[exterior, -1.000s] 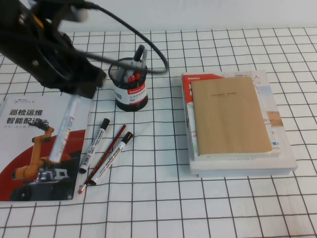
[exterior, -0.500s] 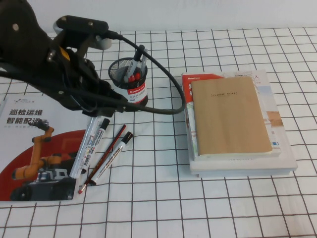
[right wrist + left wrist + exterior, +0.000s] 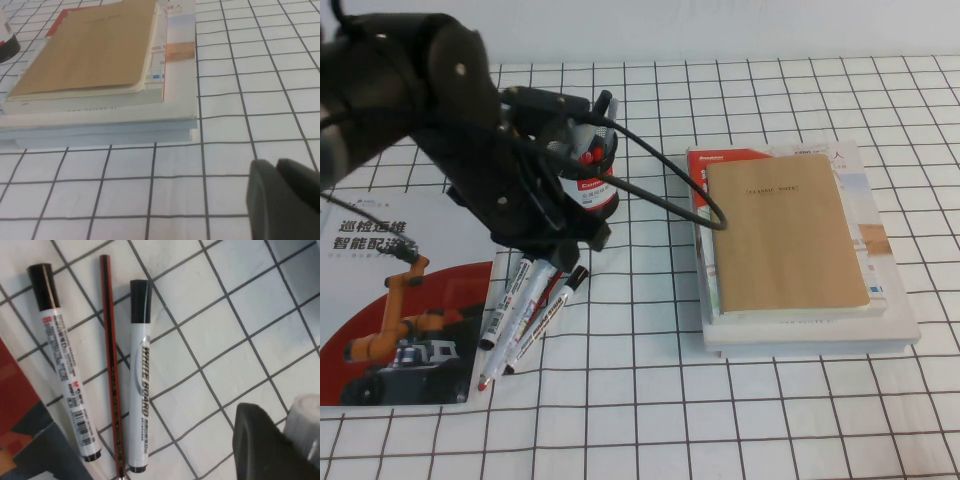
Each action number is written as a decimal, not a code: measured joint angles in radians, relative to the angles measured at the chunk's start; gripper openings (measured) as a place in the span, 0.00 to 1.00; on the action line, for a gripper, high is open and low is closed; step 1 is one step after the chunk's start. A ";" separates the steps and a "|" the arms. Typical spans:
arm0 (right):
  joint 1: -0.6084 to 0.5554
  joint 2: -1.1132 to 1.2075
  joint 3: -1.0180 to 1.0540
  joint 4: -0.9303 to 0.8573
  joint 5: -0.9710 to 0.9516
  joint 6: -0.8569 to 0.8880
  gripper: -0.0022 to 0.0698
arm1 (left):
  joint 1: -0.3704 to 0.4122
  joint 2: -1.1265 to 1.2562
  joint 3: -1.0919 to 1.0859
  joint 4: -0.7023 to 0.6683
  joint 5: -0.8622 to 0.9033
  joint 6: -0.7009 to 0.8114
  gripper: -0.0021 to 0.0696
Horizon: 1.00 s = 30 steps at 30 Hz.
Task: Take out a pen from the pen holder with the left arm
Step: 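Take a marker out of the pen holder and lay it on the table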
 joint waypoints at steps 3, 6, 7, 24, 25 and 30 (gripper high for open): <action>0.000 0.000 0.000 0.000 0.000 0.000 0.01 | -0.015 0.059 -0.028 0.000 0.017 0.000 0.15; 0.000 0.000 0.000 0.000 0.000 0.000 0.01 | -0.022 0.111 -0.040 0.000 0.019 0.000 0.15; 0.000 0.000 0.000 0.000 0.000 0.000 0.01 | -0.022 0.124 -0.040 0.000 0.017 0.000 0.15; 0.000 0.000 0.000 0.000 0.000 0.000 0.01 | -0.022 0.250 -0.042 0.000 -0.105 0.045 0.15; 0.000 0.000 0.000 0.000 0.000 0.000 0.01 | -0.022 0.255 -0.042 0.000 -0.104 0.046 0.15; 0.000 0.000 0.000 0.000 0.000 0.000 0.01 | -0.022 0.273 -0.042 0.000 -0.118 0.054 0.15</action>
